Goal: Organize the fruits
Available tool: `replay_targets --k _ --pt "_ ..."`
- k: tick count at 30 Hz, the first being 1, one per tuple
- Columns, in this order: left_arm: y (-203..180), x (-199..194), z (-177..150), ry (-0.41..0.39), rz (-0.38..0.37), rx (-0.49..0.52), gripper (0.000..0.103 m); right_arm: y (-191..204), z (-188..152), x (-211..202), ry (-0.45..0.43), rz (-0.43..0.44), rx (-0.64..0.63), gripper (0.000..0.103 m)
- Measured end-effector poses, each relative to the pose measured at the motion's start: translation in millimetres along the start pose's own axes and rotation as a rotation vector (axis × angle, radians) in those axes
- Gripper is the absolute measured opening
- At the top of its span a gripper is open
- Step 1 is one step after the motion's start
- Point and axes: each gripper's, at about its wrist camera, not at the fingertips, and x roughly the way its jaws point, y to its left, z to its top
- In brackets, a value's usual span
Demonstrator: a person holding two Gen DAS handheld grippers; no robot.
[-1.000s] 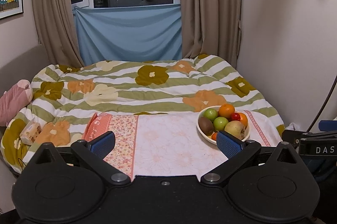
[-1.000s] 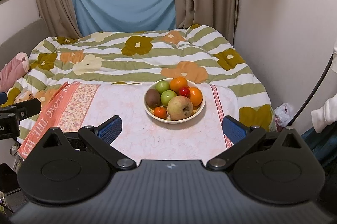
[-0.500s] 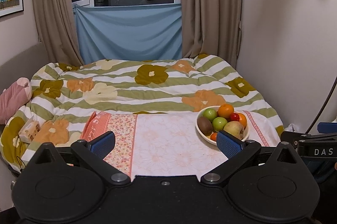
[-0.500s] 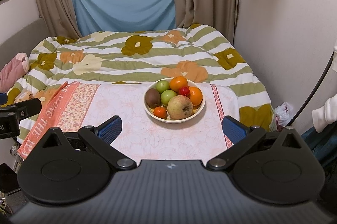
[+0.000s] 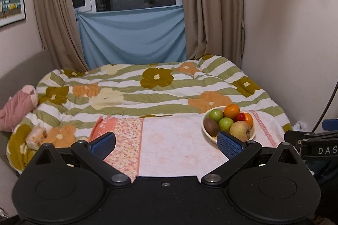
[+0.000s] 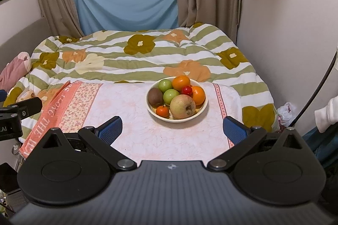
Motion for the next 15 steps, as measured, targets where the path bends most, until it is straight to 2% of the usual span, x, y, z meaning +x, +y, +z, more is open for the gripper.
replay_targets --k 15 --pt "11 2 0 -0.01 -0.002 -0.072 0.103 -2 -1 3 0.005 -0.001 0.002 0.103"
